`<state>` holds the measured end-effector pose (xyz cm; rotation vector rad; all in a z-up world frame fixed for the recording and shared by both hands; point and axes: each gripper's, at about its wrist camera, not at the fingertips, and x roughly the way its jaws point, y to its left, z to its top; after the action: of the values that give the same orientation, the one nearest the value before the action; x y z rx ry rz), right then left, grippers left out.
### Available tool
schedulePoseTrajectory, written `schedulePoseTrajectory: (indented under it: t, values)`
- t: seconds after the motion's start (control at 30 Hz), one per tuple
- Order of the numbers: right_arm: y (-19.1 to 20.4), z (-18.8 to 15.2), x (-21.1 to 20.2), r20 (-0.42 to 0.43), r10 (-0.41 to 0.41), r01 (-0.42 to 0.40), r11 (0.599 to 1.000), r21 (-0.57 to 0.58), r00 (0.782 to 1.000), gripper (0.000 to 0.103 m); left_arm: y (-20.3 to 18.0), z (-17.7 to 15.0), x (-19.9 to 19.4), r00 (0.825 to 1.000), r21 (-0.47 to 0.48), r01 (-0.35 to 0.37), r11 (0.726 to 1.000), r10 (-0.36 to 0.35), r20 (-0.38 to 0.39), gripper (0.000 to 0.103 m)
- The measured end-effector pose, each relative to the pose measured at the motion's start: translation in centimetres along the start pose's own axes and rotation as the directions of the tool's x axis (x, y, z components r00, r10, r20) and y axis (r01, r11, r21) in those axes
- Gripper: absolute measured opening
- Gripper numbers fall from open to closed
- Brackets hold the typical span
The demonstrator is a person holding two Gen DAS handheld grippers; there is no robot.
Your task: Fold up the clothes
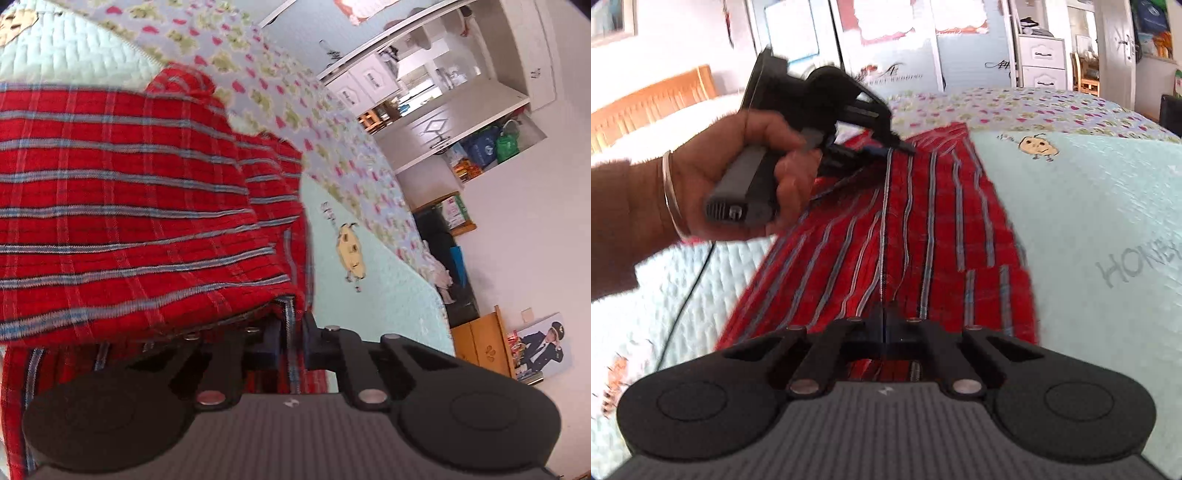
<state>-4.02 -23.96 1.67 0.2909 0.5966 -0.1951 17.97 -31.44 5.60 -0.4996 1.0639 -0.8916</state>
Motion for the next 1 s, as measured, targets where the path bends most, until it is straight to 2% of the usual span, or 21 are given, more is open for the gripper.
schedulePoseTrajectory:
  t: [0.17,0.23,0.4,0.53,0.6,0.67,0.73,0.77,0.8,0.87,0.9,1.0]
  values:
    - [-0.4,0.9,-2.0,0.023,0.099,-0.099,0.995,-0.011,0.995,0.000,-0.4,0.0,-1.7,0.998,0.029,0.011,1.000,-0.013,0.054,0.007]
    - [-0.1,1.0,-1.7,0.010,0.126,-0.126,0.991,-0.034,0.992,0.000,-0.2,-0.2,-1.5,0.999,0.051,-0.015,0.999,0.012,0.053,0.007]
    - [0.4,-1.1,1.5,-0.110,0.099,-0.112,0.987,-0.113,0.989,0.000,2.0,-1.7,0.7,0.985,0.081,-0.170,0.982,0.169,0.011,0.007]
    - [-0.3,-1.3,1.6,-0.141,0.130,-0.144,0.985,-0.098,0.981,0.000,2.4,-2.2,1.6,0.981,0.124,-0.193,0.973,0.193,0.009,0.010]
    - [-0.9,-1.0,1.3,-0.156,0.185,-0.198,0.977,-0.076,0.970,0.006,2.3,-2.0,1.7,0.981,0.133,-0.194,0.972,0.194,0.013,0.011]
    - [-2.7,-0.1,0.7,-0.121,0.290,-0.286,0.957,0.052,0.949,0.009,2.1,-1.8,1.9,0.981,0.153,-0.192,0.970,0.192,0.011,0.011]
    - [-5.4,0.7,0.0,-0.025,0.388,-0.374,0.902,0.217,0.921,0.022,1.9,-1.3,1.9,0.982,0.163,-0.187,0.969,0.190,-0.001,0.012]
    - [-6.8,0.8,-0.4,0.030,0.390,-0.381,0.877,0.292,0.920,0.030,1.8,-1.1,1.7,0.981,0.169,-0.191,0.967,0.194,-0.001,0.017]
    - [-8.5,0.7,-1.0,0.078,0.372,-0.374,0.851,0.370,0.925,0.034,1.6,-1.2,1.4,0.979,0.175,-0.199,0.964,0.202,0.003,0.023]
    - [-11.7,-0.5,-2.7,0.142,0.321,-0.348,0.800,0.489,0.936,0.034,1.3,-1.5,0.4,0.975,0.173,-0.219,0.960,0.221,0.006,0.032]
    - [-13.2,-1.3,-3.6,0.156,0.293,-0.330,0.778,0.535,0.943,0.035,1.2,-1.8,-0.2,0.974,0.173,-0.226,0.959,0.228,0.006,0.033]
    - [-17.7,-4.9,-7.0,0.124,0.252,-0.269,0.697,0.665,0.960,0.043,0.2,-3.3,-3.0,0.964,0.207,-0.264,0.942,0.264,0.031,0.033]
